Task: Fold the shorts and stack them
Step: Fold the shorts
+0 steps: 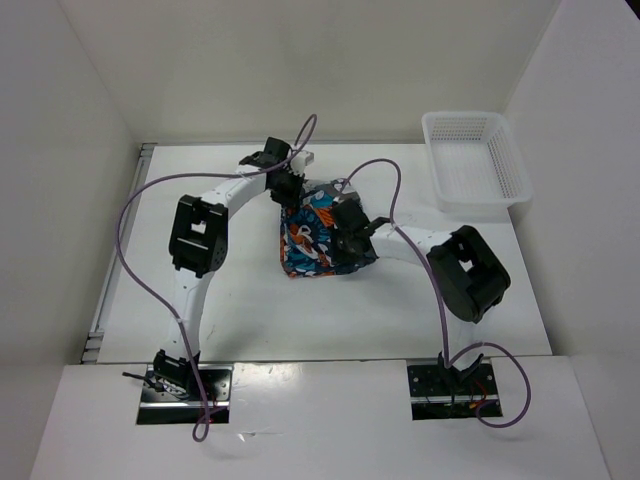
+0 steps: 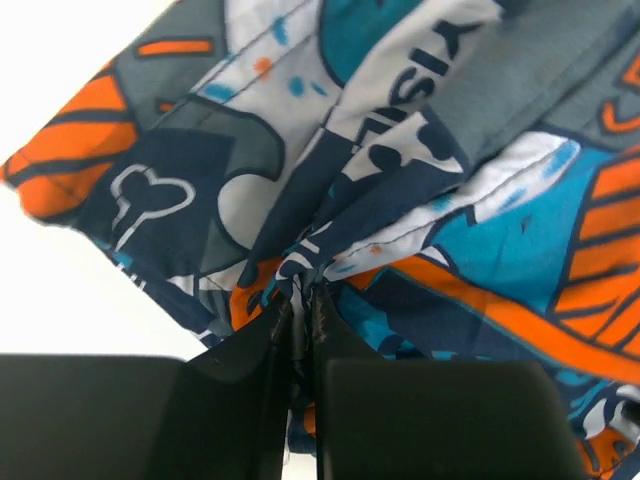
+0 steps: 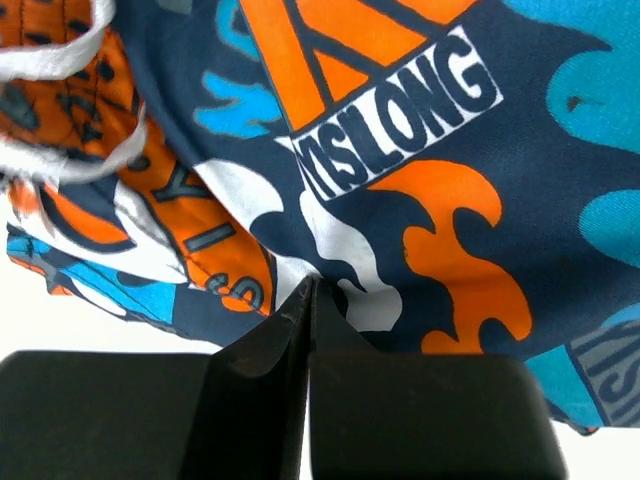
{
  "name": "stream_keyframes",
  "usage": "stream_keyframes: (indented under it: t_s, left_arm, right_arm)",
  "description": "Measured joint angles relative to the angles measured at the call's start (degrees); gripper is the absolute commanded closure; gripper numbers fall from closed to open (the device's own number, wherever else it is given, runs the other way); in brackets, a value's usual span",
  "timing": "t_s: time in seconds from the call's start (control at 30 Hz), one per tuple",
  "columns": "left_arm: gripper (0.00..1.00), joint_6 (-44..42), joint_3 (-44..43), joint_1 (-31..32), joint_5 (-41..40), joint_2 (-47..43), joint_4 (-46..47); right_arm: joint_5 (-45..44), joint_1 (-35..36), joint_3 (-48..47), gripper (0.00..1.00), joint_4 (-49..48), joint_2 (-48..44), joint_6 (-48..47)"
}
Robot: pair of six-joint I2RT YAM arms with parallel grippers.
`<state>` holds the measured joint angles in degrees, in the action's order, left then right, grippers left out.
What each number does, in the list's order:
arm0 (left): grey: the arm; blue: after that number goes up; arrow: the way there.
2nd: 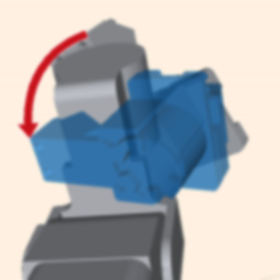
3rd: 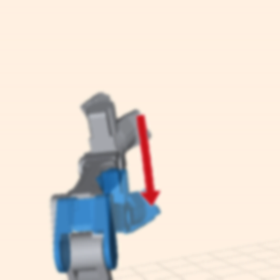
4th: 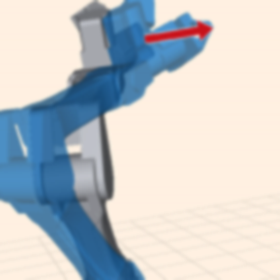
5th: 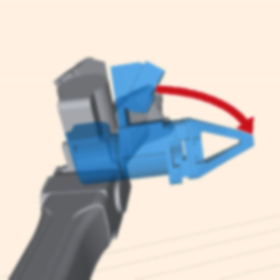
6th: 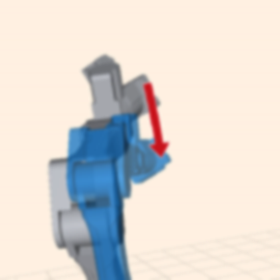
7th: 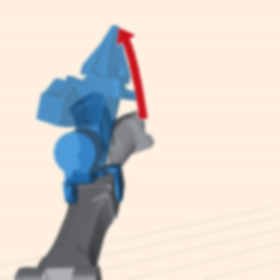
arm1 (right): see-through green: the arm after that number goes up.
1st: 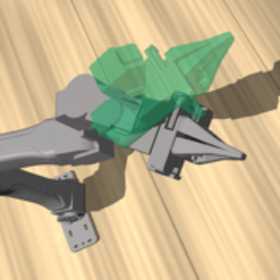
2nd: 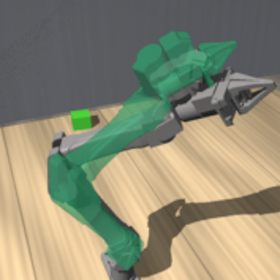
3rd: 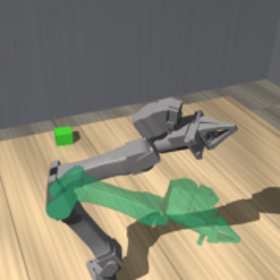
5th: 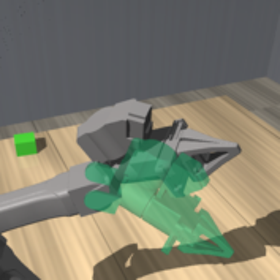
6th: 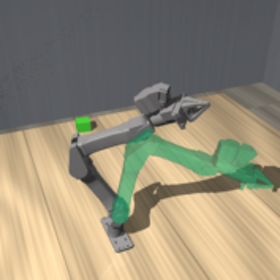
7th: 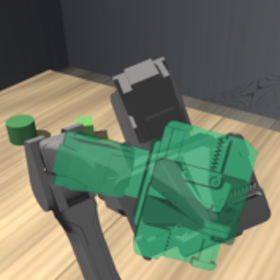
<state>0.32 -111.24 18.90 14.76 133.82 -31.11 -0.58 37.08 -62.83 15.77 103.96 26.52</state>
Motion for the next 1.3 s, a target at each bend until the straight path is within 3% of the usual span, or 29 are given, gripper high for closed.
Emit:
stream_keyframes:
  t_s: [0.2,0.33,0.37,0.5,0.7,0.9,1.0,1.17,1.3]
  left_arm:
    - [0.82,0.0,-7.23,-0.24,-1.6,3.37,-0.9]
    - [0.7,-0.04,-8.15,-0.42,-2.43,3.37,-0.98]
    - [0.62,-0.07,-8.15,-0.44,-2.47,3.37,-0.98]
    - [0.5,-0.11,-6.36,-0.79,-2.49,2.99,0.42]
    - [0.33,-0.04,-2.47,-1.18,-1.81,-0.13,0.33]
    - [0.32,-0.09,2.51,-0.81,1.09,-13.03,-1.64]
    - [0.32,-0.09,4.59,-0.35,5.79,-18.14,-1.77]
    - [0.33,-0.07,15.58,2.23,10.29,-20.59,-0.79]
    - [0.47,0.04,23.63,3.93,10.45,-17.38,-1.09]
  right_arm:
    - [0.17,0.0,2.12,1.0,-2.45,0.07,0.76]
    - [0.61,0.0,2.4,1.0,-2.58,-0.5,0.63]
    - [0.9,0.0,2.67,0.93,-2.16,-1.16,0.39]
    - [2.21,0.0,4.09,0.7,0.13,-6.73,-1.11]
    - [3.06,-1.33,4.35,0.68,1.36,-21.75,-2.1]
    - [2.89,-9.38,4.44,0.91,0.96,-21.05,1.33]
    - [2.93,-12.57,5.68,0.93,0.2,-16.52,3.15]
    - [3.93,-13.62,8.13,0.96,0.04,-12.33,4.55]
    - [5.25,-13.77,9.31,0.97,-2.71,-11.3,5.7]
